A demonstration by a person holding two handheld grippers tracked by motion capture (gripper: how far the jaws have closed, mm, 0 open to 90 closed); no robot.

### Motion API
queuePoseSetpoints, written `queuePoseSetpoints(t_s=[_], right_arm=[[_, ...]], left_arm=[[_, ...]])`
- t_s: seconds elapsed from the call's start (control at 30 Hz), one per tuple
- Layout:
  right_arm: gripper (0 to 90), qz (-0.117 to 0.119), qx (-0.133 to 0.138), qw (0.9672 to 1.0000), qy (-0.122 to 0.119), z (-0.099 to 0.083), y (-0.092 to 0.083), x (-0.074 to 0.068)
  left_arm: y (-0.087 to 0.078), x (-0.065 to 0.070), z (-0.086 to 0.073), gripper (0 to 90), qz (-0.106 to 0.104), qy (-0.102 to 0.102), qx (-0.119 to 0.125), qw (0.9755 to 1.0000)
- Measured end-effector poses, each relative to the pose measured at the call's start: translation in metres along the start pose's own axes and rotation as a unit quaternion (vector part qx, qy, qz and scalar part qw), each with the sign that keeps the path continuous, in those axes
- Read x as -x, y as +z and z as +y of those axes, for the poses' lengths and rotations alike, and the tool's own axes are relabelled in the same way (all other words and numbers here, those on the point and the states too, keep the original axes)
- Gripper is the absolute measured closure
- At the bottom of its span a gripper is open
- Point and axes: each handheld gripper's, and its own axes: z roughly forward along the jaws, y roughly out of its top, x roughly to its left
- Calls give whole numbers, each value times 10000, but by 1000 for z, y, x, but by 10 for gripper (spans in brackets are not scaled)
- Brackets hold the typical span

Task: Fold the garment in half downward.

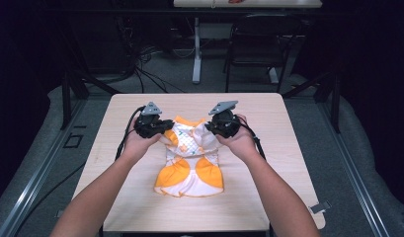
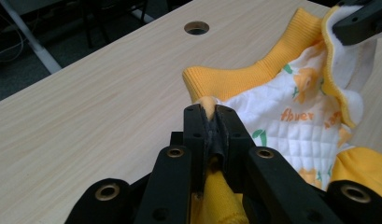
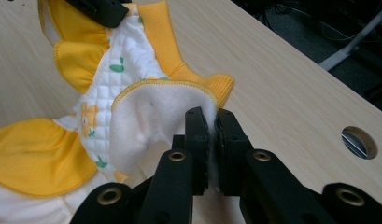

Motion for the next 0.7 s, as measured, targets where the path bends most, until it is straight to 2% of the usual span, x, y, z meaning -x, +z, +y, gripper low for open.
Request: queuePoseSetpoints(t_s=[0.4, 0.53, 0.7], right_arm=[[846, 190, -101, 9997, -80, -16, 0, -15], [845, 211, -203, 9994, -194, -17, 1, -21], [845, 261, -191, 9991, -263, -17, 0, -27]], left_arm=[[-3, 9, -17, 837, -177, -20, -142, 9997], [-4, 11, -22, 837, -212, -3, -197, 9996], [-7, 12, -30, 837, -250, -51, -203, 9995]])
